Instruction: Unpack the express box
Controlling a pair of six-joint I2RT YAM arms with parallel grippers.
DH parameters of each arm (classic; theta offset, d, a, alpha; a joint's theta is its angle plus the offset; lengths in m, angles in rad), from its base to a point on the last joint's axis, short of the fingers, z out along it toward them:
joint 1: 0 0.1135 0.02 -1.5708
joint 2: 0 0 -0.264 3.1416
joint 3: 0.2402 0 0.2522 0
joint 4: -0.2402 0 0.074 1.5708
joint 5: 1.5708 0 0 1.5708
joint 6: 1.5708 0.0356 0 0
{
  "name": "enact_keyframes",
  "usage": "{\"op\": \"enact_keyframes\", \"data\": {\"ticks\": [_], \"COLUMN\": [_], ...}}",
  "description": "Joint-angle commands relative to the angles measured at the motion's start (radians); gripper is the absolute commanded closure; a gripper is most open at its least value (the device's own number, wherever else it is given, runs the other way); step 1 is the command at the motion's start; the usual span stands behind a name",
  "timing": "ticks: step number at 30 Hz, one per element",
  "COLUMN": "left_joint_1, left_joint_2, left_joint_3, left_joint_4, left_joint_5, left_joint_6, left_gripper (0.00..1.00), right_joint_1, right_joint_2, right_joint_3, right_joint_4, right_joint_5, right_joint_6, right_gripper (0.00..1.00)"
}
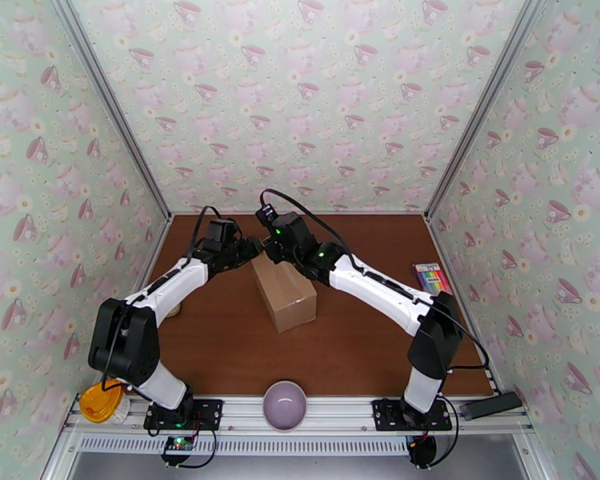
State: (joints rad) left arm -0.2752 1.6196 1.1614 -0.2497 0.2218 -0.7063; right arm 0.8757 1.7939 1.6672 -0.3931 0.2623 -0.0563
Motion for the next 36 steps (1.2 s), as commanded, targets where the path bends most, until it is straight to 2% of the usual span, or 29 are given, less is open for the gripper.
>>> {"op": "enact_keyframes", "data": {"ticks": [1, 4, 36], "left_joint_1": [0.006, 0.007, 0.005], "left_joint_2": [0.025, 0.025, -0.009], "left_joint_3": [-0.045, -0.058, -0.157], "left_joint_4": [0.004, 0.016, 0.03], "left_joint_5": [0.011, 0.016, 0.01], "left_joint_6": [-0.039, -0.052, -0.172], "left_gripper": [0.52, 0.55, 0.61], "right_joint_1": [0.008, 0.008, 0.035], "right_joint_2": [-0.002, -0.005, -0.014], "right_joint_3": [-0.04, -0.043, -0.074], "right_joint_4": [-0.107, -0.107, -0.135], "right_joint_5": [-0.017, -0.018, 0.017], "right_joint_6": [0.024, 0.027, 0.044], "right_gripper": [1.0, 1.0, 1.0]}}
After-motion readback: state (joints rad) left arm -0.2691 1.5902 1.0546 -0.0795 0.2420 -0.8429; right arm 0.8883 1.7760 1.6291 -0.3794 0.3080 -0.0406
